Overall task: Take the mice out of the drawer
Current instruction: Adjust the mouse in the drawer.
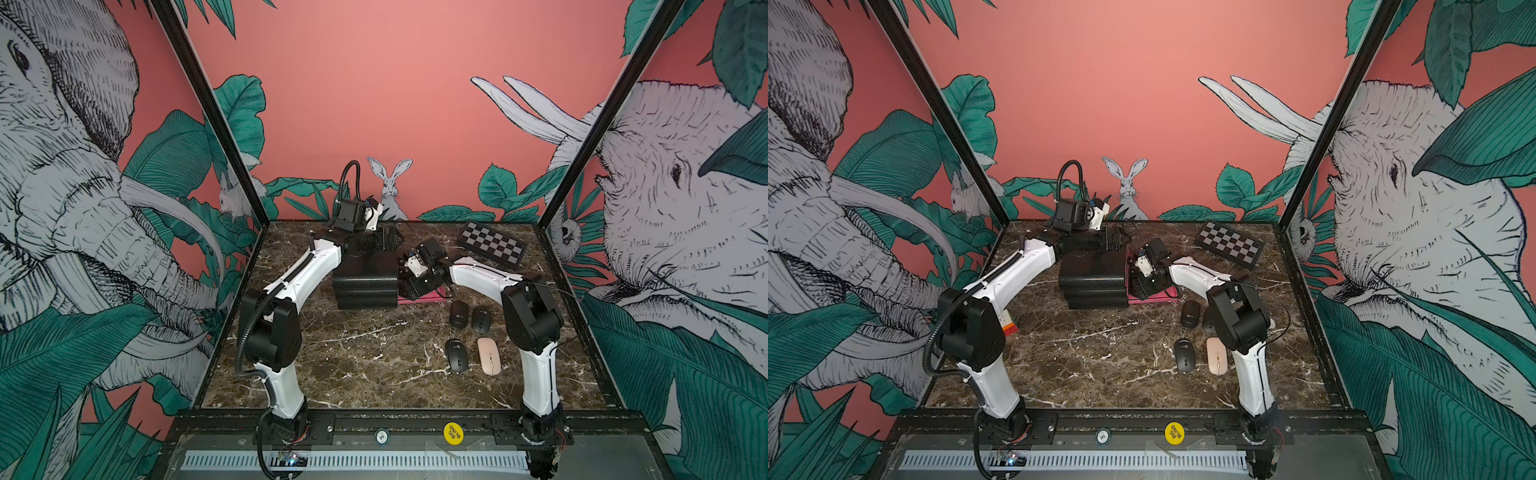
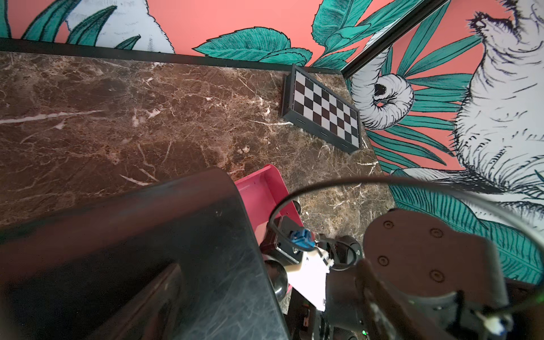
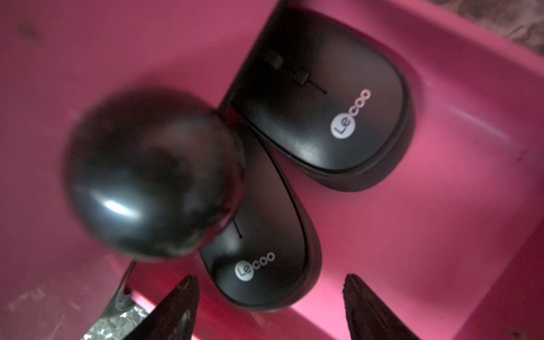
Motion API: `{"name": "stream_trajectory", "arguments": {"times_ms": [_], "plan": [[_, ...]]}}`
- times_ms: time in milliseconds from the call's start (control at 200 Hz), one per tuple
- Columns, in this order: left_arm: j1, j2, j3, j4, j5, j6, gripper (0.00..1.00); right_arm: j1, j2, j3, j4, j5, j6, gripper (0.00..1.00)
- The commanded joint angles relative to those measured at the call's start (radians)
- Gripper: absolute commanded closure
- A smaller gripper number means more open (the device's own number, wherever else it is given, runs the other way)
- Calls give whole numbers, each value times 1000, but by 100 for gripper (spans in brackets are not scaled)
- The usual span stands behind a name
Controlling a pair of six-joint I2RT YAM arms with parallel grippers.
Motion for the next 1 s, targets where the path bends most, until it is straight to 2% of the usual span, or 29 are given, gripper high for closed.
{"name": "stream_trajectory", "arguments": {"times_ms": [0,260,405,555,740,995], "plan": [[-3,10,-39,-149,-32,-28,6,8,-5,-29,63,-5,34,23],[-3,19,-39,-143,-23,-40,6,15,16,-30,115,118,103,24],[-3,8,-65,-120,-20,-57,7,28,13,-43,149,148,122,25],[-3,-5,-85,-115,-27,-63,7,28,-13,-82,166,201,135,29],[-3,-13,-104,-99,-23,-80,7,24,-48,-126,189,287,197,28],[-2,-33,-131,-91,-23,-81,7,14,-106,-171,281,169,252,25]]}}
